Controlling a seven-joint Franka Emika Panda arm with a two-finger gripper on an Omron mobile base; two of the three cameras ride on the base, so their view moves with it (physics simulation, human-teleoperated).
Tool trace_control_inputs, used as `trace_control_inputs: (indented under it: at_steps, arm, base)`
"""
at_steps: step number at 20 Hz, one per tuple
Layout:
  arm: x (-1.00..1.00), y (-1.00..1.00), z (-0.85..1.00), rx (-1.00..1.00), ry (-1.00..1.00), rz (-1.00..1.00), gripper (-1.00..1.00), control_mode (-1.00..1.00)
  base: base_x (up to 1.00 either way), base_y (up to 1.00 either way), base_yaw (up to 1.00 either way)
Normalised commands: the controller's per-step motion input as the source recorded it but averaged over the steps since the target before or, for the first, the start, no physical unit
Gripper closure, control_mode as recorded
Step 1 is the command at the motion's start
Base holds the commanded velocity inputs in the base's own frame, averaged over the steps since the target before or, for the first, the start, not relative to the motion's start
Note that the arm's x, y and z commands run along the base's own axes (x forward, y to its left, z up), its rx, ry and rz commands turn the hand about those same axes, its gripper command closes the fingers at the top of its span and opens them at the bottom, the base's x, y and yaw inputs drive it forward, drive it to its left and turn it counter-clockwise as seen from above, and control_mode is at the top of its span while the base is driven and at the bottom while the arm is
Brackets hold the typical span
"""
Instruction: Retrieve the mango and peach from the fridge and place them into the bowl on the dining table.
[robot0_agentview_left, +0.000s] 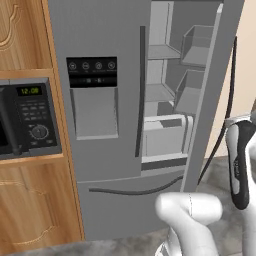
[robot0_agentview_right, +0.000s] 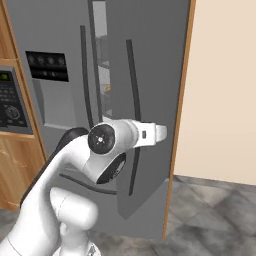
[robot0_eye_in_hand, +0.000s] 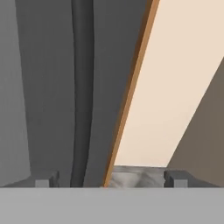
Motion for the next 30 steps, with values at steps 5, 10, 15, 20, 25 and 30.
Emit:
trace_control_inputs:
  at_steps: [5,10,15,20,25,30]
  arm:
    - [-0.5,0.14,0.45,-0.18,0.11,-0.05,-1.0,-1.0]
    - [-0.05,0.95,0.21,-0.32,0.0,0.0,-1.0,-1.0]
    - [0.0,0.69,0.04,-0.29,0.01,0.04,-1.0,-1.0]
    - [0.0,0.68,0.0,-0.29,0.08,0.14,-1.0,-1.0]
    - [0.0,0.79,0.01,-0.39,0.26,0.07,-1.0,-1.0]
    - [0.18,0.58,0.0,-0.32,0.21,0.02,-1.0,-1.0]
  base:
    - [0.0,0.0,0.0]
    - [0.0,0.0,0.0]
    - [0.0,0.0,0.0]
    - [0.0,0.0,0.0]
    - [0.0,0.0,0.0]
    - [0.0,0.0,0.0]
